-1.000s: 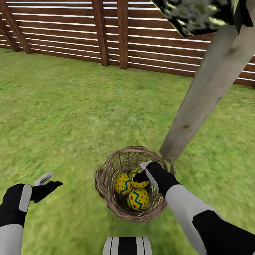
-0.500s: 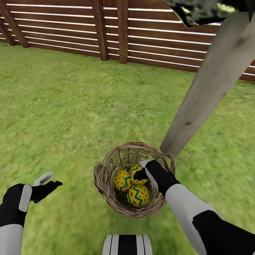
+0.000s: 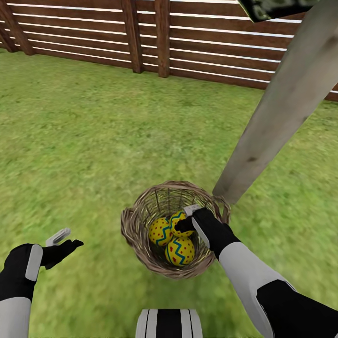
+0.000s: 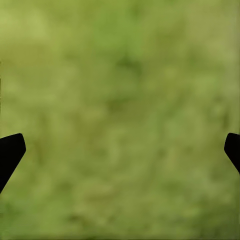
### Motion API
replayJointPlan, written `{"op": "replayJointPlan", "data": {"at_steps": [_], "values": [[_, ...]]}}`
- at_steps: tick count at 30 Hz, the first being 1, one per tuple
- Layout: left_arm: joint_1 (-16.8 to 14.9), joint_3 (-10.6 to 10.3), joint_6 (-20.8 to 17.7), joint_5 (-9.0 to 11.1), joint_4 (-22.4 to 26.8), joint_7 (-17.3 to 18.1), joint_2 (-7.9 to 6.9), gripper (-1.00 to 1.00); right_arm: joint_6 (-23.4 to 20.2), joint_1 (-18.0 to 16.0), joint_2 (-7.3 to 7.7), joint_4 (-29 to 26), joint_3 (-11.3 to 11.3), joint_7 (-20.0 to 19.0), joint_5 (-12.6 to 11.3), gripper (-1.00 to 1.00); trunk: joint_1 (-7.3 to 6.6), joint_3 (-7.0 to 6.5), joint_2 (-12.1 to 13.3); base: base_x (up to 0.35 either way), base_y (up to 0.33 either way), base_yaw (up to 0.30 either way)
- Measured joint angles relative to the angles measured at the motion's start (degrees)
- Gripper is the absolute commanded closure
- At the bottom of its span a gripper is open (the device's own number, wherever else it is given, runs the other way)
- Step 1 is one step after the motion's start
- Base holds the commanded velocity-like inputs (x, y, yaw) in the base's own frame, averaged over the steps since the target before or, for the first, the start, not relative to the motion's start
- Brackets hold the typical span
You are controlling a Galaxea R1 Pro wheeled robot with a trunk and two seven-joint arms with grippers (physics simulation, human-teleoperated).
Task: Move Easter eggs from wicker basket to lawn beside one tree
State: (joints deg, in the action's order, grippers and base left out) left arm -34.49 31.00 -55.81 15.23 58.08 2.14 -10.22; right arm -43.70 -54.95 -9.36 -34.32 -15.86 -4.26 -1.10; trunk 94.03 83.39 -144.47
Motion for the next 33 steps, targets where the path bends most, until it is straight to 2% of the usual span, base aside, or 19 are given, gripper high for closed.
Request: {"op": "replayJointPlan", "data": {"at_steps": [9,18,24,33], "values": [[0.0,-0.3,0.0,-0.1,0.0,-0.4,0.07,-1.00,0.0,0.0,0.00,1.6,-0.1,0.1,-0.1,1.00,-0.07,-0.67,0.0,0.000,0.000,0.000],[0.0,-0.3,0.0,-0.1,0.0,-0.4,0.10,-1.00,-0.1,0.0,-0.01,4.3,0.1,-0.1,-1.4,1.00,-0.19,-1.76,0.1,0.000,0.000,0.000],[0.0,-0.4,0.0,-0.1,-0.1,-0.4,0.10,-1.00,-0.1,0.0,-0.04,4.4,0.0,-0.1,-1.4,1.00,-0.19,-1.77,0.1,0.000,0.000,0.000],[0.0,-0.4,0.0,-0.1,-0.1,-0.5,0.21,-1.00,-0.1,0.0,-0.10,6.4,0.1,-0.2,-1.4,1.00,-0.29,-2.66,0.2,0.000,0.000,0.000]]}}
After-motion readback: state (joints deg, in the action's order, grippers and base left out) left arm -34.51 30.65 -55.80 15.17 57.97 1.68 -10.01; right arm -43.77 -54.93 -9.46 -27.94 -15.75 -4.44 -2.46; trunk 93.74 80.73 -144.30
